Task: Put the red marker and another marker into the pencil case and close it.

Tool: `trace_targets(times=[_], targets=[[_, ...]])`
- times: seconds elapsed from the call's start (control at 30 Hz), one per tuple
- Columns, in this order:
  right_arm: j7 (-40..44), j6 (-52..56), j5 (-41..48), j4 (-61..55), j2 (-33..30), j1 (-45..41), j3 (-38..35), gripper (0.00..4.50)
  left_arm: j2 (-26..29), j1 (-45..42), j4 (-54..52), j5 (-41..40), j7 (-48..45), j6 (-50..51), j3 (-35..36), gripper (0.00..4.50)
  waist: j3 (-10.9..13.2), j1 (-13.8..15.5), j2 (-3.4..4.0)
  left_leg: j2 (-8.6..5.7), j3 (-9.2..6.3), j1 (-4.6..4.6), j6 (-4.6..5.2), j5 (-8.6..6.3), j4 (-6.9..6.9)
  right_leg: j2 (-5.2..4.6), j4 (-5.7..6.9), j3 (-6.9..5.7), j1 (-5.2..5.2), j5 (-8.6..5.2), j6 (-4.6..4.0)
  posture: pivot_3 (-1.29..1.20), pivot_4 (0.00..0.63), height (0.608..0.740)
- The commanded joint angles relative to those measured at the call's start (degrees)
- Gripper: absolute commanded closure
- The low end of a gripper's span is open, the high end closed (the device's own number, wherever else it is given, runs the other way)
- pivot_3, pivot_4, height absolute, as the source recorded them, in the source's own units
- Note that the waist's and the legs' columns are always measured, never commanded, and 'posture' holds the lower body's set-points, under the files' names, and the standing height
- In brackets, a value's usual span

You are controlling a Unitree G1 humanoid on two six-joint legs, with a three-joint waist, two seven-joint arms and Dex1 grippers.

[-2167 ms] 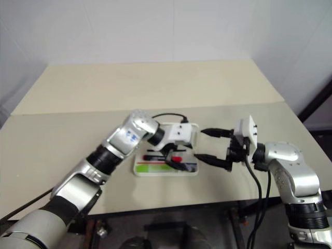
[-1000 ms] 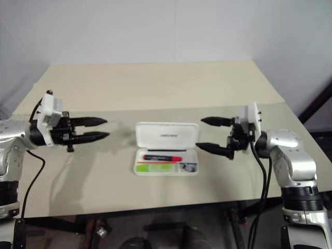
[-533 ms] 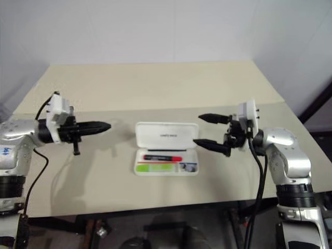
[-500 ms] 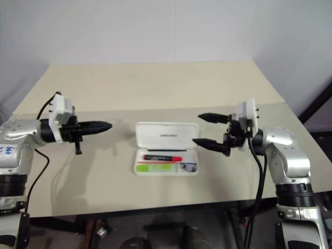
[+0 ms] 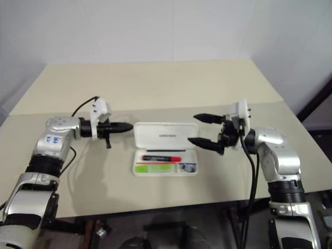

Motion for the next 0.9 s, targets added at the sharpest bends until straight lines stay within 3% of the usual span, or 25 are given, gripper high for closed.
trace_targets(times=[0.03,0.4,0.63,0.9], targets=[[-0.61,-0.60,0.54,-2.59,-0.10,-0.04,-1.09,0.00,-1.17,-1.56,0.82,-0.04,-1.47,-3.50,-0.01,4.47,0.00,0.00,0.00,0.00,0.00,0.00,0.00,0.00,0.00,-0.01,0.00,0.00,0.00,0.00,0.00,0.00,0.150,0.740],[-1.48,-0.32,0.84,-4.14,-0.44,1.58,-1.45,0.00,-0.62,3.64,-9.09,-4.48,-10.08,-7.51,1.04,4.47,0.00,-0.09,0.00,0.02,-0.01,-0.01,-0.01,-0.01,0.00,0.00,0.00,-0.01,0.00,0.00,0.00,0.00,0.150,0.740],[-2.00,-0.21,0.76,-4.28,-0.26,1.70,-1.31,0.00,2.04,9.79,-20.33,-2.13,-14.63,-5.61,-4.29,4.47,0.00,-0.03,0.00,0.02,-0.01,0.00,0.00,-0.01,0.00,0.00,0.00,0.00,0.00,0.00,0.00,0.00,0.150,0.740],[-3.34,-0.20,0.90,-5.29,0.38,2.44,-1.24,0.00,1.06,14.53,-26.77,2.72,-10.72,-0.97,-10.90,4.47,0.00,0.02,0.00,0.01,-0.04,0.02,0.03,-0.02,0.00,0.00,0.00,0.03,0.01,0.00,0.00,0.00,0.150,0.740]])
